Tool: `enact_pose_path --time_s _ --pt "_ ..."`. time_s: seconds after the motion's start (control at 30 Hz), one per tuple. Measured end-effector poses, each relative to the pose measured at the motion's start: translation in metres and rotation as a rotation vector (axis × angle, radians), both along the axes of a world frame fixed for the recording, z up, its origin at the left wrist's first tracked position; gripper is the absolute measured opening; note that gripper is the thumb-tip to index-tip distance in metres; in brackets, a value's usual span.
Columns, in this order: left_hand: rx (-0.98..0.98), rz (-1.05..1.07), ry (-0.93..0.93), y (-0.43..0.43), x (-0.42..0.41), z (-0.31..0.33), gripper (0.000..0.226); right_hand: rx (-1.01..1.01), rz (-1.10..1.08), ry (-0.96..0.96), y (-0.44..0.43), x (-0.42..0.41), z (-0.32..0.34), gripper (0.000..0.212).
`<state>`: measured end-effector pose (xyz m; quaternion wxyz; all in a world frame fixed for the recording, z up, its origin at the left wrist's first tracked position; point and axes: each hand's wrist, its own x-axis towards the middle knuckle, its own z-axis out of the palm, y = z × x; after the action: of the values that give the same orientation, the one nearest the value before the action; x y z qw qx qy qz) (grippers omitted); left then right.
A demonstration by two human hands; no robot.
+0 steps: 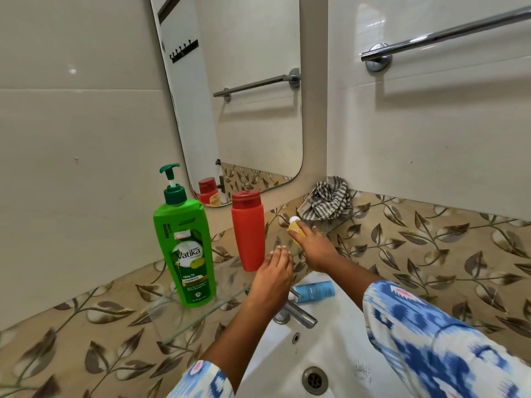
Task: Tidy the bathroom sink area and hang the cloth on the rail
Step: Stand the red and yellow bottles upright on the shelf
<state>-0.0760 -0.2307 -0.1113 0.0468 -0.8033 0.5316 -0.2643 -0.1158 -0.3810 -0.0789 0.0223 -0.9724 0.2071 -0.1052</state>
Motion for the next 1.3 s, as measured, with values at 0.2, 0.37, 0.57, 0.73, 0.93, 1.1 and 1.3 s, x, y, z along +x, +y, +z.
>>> enact_pose_path --time_s 0.2,0.37,0.57,0.73,0.93,1.1,1.3 --pt "0.010 0.021 0.082 -0.007 0.002 -0.016 0.068 -0.123 0.012 0.119 -0.010 0.008 -0.008 0.074" --pt "-0.034 0.050 0.133 -0.012 -0.001 -0.023 0.075 -0.080 0.036 0.008 -0.013 0.007 -0.009 0.065" --pt "-0.103 0.043 0.187 -0.015 -0.001 -0.029 0.075 -0.066 0.108 -0.364 -0.021 -0.011 -0.018 0.051" --pt "-0.143 0.040 0.230 -0.016 -0.002 -0.031 0.074 0.075 0.178 -0.508 -0.022 -0.019 -0.011 0.047" --pt "-0.167 0.040 0.249 -0.016 -0.001 -0.031 0.078 0.226 0.211 -0.551 -0.022 -0.008 0.014 0.032" --pt "-0.182 0.025 0.255 -0.015 -0.001 -0.032 0.077 0.205 0.279 -0.537 -0.020 0.006 0.035 0.034" --pt "-0.199 0.019 0.258 -0.014 -0.002 -0.031 0.075 0.263 0.248 -0.484 -0.020 0.021 0.054 0.044"
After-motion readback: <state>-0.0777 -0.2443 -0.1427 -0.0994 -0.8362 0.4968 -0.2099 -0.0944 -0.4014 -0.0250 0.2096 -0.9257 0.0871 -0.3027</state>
